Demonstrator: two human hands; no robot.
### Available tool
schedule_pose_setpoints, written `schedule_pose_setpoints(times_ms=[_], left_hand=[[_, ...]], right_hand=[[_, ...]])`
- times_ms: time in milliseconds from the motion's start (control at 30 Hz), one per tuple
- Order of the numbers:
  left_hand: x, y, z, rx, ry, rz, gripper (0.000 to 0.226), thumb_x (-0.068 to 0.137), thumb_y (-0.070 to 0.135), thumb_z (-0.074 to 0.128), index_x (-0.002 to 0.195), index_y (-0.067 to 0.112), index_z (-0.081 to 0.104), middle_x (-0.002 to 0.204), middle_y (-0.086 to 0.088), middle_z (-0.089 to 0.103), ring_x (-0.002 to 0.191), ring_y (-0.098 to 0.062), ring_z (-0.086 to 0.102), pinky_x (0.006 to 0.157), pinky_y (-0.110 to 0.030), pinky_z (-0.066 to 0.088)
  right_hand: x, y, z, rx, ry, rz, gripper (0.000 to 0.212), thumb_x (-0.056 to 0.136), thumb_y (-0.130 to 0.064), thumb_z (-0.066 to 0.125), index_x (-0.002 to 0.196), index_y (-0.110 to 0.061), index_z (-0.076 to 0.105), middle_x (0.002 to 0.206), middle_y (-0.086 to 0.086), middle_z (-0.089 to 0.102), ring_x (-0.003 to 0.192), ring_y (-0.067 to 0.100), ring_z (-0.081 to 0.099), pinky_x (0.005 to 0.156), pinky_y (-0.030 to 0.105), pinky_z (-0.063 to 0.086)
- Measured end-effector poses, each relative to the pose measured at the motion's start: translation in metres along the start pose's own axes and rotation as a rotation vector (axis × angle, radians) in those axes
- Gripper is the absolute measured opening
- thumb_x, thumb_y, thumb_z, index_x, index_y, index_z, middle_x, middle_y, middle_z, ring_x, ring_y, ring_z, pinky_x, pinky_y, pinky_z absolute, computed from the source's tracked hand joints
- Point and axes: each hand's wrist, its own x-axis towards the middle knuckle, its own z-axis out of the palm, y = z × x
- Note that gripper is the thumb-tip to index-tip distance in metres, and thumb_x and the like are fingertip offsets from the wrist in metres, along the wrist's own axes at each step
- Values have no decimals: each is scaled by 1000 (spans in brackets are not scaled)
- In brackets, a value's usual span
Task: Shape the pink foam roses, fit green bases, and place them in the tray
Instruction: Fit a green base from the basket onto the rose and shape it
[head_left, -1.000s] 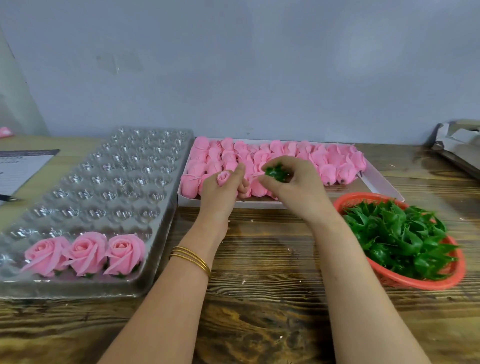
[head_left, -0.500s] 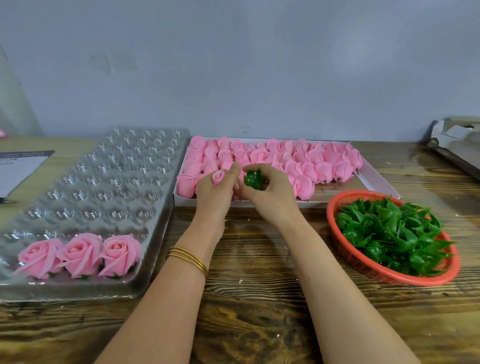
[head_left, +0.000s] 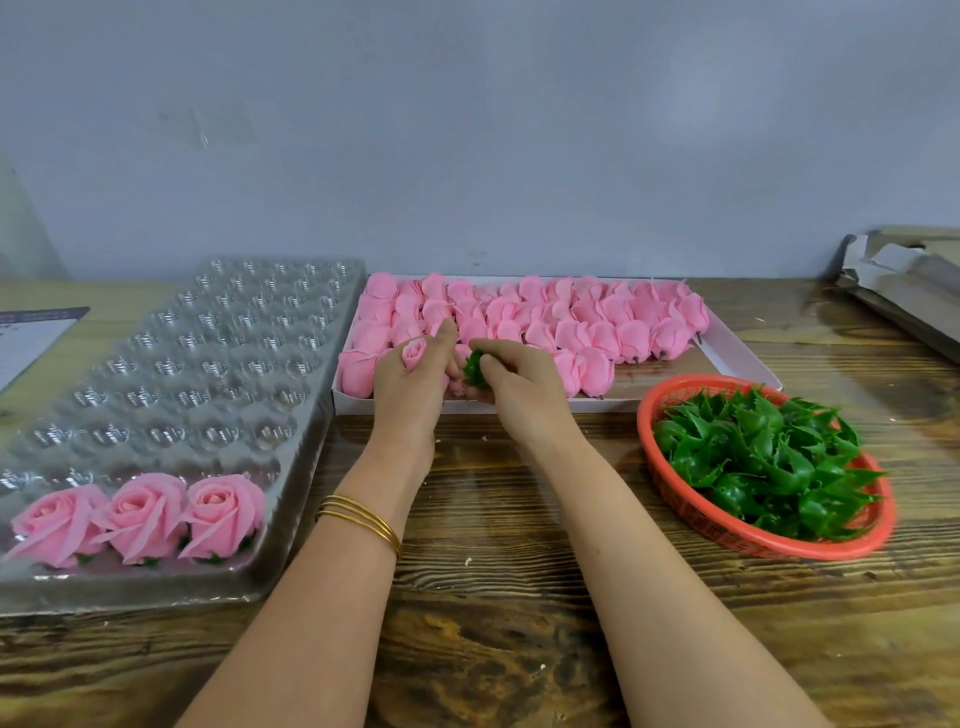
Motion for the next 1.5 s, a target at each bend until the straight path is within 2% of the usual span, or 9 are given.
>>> schedule_pose_setpoints(times_ms=[167, 367, 500, 633, 800, 933, 1167, 1333, 1500], left_hand=[[0, -1, 2, -32, -30, 28, 56, 96, 31, 61, 41, 25, 57, 56, 7, 62, 58, -8, 60, 72, -35, 49], [-1, -1, 1, -38, -49, 27, 52, 96, 32, 62, 44, 26, 61, 61, 4, 66, 61, -12, 64, 69, -33, 52], [-1, 0, 1, -58, -45, 26, 52, 96, 30, 62, 44, 26, 61, 65, 4, 69, 62, -9, 66, 67, -29, 52], [0, 0, 0, -99, -18, 16, 52, 96, 29, 62, 44, 26, 61, 66, 2, 69, 63, -11, 66, 73, -35, 55], [2, 1, -2, -116, 35, 13, 51, 96, 29, 63, 45, 23, 60, 62, 1, 67, 57, -9, 63, 56, -21, 51], [4, 0, -4, -129, 68, 14, 42, 96, 26, 63, 56, 14, 58, 63, 1, 68, 56, -9, 62, 52, -20, 49], [6, 0, -6, -137, 90, 8, 43, 95, 27, 63, 53, 16, 59, 65, 1, 68, 59, -10, 63, 56, -23, 50], [6, 2, -7, -174, 119, 3, 46, 93, 27, 65, 49, 19, 57, 65, 1, 66, 57, -9, 59, 52, -20, 48], [4, 3, -5, -161, 121, 1, 51, 94, 28, 64, 43, 24, 55, 67, 5, 67, 70, -11, 62, 70, -30, 48]], right_hand=[[-2, 3, -3, -163, 113, -46, 22, 93, -4, 53, 97, -12, 74, 82, -8, 65, 83, 22, 67, 80, 34, 58], [-5, 3, -5, -213, 123, -77, 25, 92, -1, 55, 109, -9, 72, 94, -3, 66, 87, 21, 69, 87, 36, 56], [-5, 1, -4, -120, 92, -39, 36, 89, -7, 56, 123, -11, 67, 115, 5, 69, 103, 16, 65, 94, 32, 53], [-6, -2, -2, 218, -5, 59, 34, 89, -21, 47, 113, -10, 68, 92, 0, 71, 98, 25, 69, 92, 37, 55], [-1, 0, -2, 277, -52, 108, 38, 99, -3, 36, 131, 2, 56, 105, 16, 68, 102, 30, 67, 94, 39, 55], [1, 0, -8, 308, -123, 143, 37, 94, 4, 48, 129, 0, 59, 111, 13, 66, 103, 26, 68, 88, 30, 57], [-1, 4, -11, 402, -200, 161, 22, 86, 5, 67, 108, -1, 67, 102, 23, 71, 95, 31, 72, 87, 37, 59], [-3, 4, -8, 341, -152, 138, 26, 81, -9, 78, 103, -1, 66, 95, 26, 71, 84, 30, 74, 74, 33, 61], [0, 7, -6, 57, -71, 30, 38, 80, -29, 81, 111, -13, 69, 90, 14, 72, 86, 30, 70, 78, 45, 57]])
